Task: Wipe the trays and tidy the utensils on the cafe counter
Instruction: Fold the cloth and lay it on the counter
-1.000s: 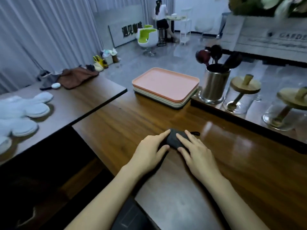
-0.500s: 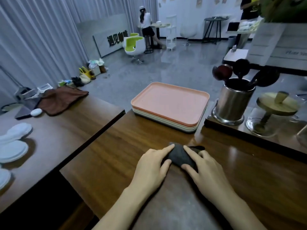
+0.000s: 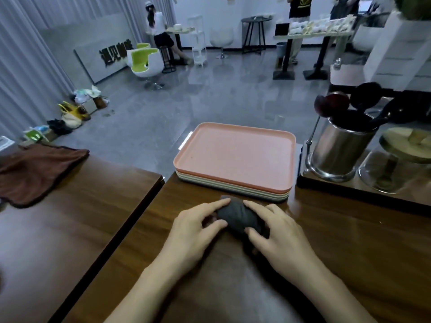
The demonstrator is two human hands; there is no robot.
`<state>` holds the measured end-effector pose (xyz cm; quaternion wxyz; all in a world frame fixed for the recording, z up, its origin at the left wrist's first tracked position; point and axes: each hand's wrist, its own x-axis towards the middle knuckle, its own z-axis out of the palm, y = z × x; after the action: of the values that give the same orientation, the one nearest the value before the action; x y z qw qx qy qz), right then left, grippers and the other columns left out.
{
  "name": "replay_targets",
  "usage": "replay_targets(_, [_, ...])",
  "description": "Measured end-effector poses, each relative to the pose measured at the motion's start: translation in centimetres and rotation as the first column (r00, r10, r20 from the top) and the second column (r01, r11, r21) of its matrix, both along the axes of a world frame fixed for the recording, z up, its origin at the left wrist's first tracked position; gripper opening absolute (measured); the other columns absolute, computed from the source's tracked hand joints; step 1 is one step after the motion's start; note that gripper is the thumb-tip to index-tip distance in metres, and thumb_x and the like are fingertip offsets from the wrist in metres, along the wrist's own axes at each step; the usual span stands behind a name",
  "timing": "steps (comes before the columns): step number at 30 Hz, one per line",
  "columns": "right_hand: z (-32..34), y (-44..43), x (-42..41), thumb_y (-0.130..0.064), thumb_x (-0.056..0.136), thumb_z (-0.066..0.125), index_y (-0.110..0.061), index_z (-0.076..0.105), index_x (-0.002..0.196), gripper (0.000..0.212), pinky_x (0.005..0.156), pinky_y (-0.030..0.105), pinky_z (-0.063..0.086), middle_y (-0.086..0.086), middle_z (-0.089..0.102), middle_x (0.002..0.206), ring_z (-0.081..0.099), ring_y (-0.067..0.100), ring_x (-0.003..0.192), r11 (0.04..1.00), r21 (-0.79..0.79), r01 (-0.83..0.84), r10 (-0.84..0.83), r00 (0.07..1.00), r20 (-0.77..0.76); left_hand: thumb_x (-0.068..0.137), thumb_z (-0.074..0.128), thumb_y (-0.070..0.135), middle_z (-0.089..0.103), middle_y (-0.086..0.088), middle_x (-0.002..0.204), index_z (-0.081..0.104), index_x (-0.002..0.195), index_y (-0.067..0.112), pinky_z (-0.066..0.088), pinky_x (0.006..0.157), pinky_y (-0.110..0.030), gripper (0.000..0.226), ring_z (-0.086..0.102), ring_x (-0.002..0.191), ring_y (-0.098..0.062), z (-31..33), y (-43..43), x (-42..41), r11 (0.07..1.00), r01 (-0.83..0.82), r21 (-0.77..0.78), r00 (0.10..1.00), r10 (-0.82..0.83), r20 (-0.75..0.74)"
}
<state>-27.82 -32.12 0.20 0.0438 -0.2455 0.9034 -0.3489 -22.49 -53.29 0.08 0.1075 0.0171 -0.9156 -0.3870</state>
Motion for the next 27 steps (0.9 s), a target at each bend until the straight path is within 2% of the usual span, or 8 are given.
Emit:
replay_targets(5, [4.2, -1.2, -3.2, -0.034, 0.088, 0.067, -0.04, 0.053, 0.141, 0.055, 0.087, 0.024, 0.041, -0.015, 0.056, 0.108, 0.055, 0.007, 0.103, 0.989, -0.148, 0.009, -0.02, 0.997, -0.072, 0.089, 0.075, 0.02, 0.071, 0.022, 0.118, 0.066, 0.128, 0.043, 0.053, 0.098, -0.029, 0.047, 0.068, 0.107, -0.002, 5.2, -0.9, -3.3, 0.986, 0.05, 0.162, 0.996, -0.037, -0.083])
replay_targets(9, [8.2, -2.8, -8.4, -0.031, 0.087, 0.064, -0.038, 0.055, 0.139, 0.053, 0.093, 0.042, 0.051, -0.008, 0.063, 0.114, 0.059, 0.016, 0.104, 0.97, -0.245, 0.008, -0.044, 0.989, -0.142, 0.084, 0.072, 0.018, 0.072, 0.017, 0.112, 0.068, 0.127, 0.035, 0.055, 0.088, -0.03, 0.046, 0.07, 0.087, -0.01, 9.5, -1.8, -9.3, 0.983, 0.068, 0.173, 0.985, -0.039, -0.167])
replay_targets(12, [10.9, -3.7, -12.3, -0.024, 0.091, 0.065, -0.034, 0.054, 0.141, 0.052, 0.09, 0.04, 0.048, -0.002, 0.058, 0.109, 0.056, 0.02, 0.101, 0.968, -0.245, 0.055, -0.112, 0.969, -0.222, 0.088, 0.072, 0.006, 0.071, 0.004, 0.11, 0.068, 0.131, 0.024, 0.057, 0.089, -0.029, 0.047, 0.067, 0.077, -0.008, 12.2, -2.2, -13.6, 0.988, 0.071, 0.135, 0.974, -0.039, -0.224])
replay_targets(15, [12.3, -3.9, -15.1, -0.024, 0.092, 0.063, -0.035, 0.052, 0.142, 0.052, 0.084, 0.032, 0.043, 0.0, 0.054, 0.107, 0.052, 0.018, 0.096, 0.968, -0.24, 0.069, -0.138, 0.949, -0.282, 0.088, 0.072, 0.011, 0.071, 0.001, 0.115, 0.067, 0.131, 0.027, 0.056, 0.091, -0.029, 0.046, 0.069, 0.094, -0.01, 13.4, -2.4, -16.3, 0.99, 0.072, 0.119, 0.961, -0.037, -0.275])
replay_targets(20, [6.9, -4.0, -15.9, -0.029, 0.088, 0.067, -0.034, 0.057, 0.138, 0.051, 0.077, 0.03, 0.036, -0.002, 0.059, 0.102, 0.055, 0.017, 0.095, 0.999, 0.045, 0.002, 0.01, 0.965, -0.261, 0.079, 0.073, 0.028, 0.072, 0.008, 0.113, 0.07, 0.124, 0.034, 0.052, 0.096, -0.032, 0.045, 0.066, 0.102, -0.007, 7.3, -3.7, -16.1, 0.999, 0.036, 0.005, 0.998, -0.036, -0.061])
replay_targets(22, [3.7, -4.0, -15.4, -0.037, 0.089, 0.065, -0.035, 0.056, 0.139, 0.051, 0.082, 0.035, 0.043, 0.004, 0.065, 0.109, 0.059, 0.027, 0.104, 0.982, 0.18, -0.053, 0.085, 0.981, -0.173, 0.084, 0.074, 0.029, 0.069, 0.016, 0.114, 0.068, 0.125, 0.039, 0.048, 0.094, -0.019, 0.043, 0.062, 0.103, -0.002, 4.4, -4.1, -14.7, 0.998, 0.037, -0.043, 0.998, -0.035, 0.045])
replay_targets(24, [2.3, -3.8, -15.0, -0.044, 0.094, 0.061, -0.035, 0.05, 0.146, 0.054, 0.094, 0.039, 0.044, 0.006, 0.061, 0.118, 0.054, 0.03, 0.112, 0.977, 0.21, -0.034, 0.062, 0.99, -0.128, 0.089, 0.073, 0.031, 0.067, 0.019, 0.117, 0.065, 0.131, 0.041, 0.038, 0.087, -0.003, 0.043, 0.058, 0.106, 0.001, 3.2, -4.2, -13.8, 0.999, 0.022, -0.046, 0.998, -0.02, 0.057])
replay_targets(27, [2.3, -3.8, -15.0, -0.05, 0.093, 0.06, -0.037, 0.045, 0.148, 0.059, 0.102, 0.043, 0.042, 0.004, 0.058, 0.124, 0.049, 0.029, 0.118, 0.982, 0.187, -0.002, 0.026, 0.992, -0.125, 0.092, 0.071, 0.036, 0.065, 0.021, 0.129, 0.062, 0.136, 0.04, 0.036, 0.095, -0.005, 0.045, 0.055, 0.118, 0.004, 3.4, -4.1, -13.9, 0.998, 0.035, -0.054, 0.999, -0.034, 0.014])
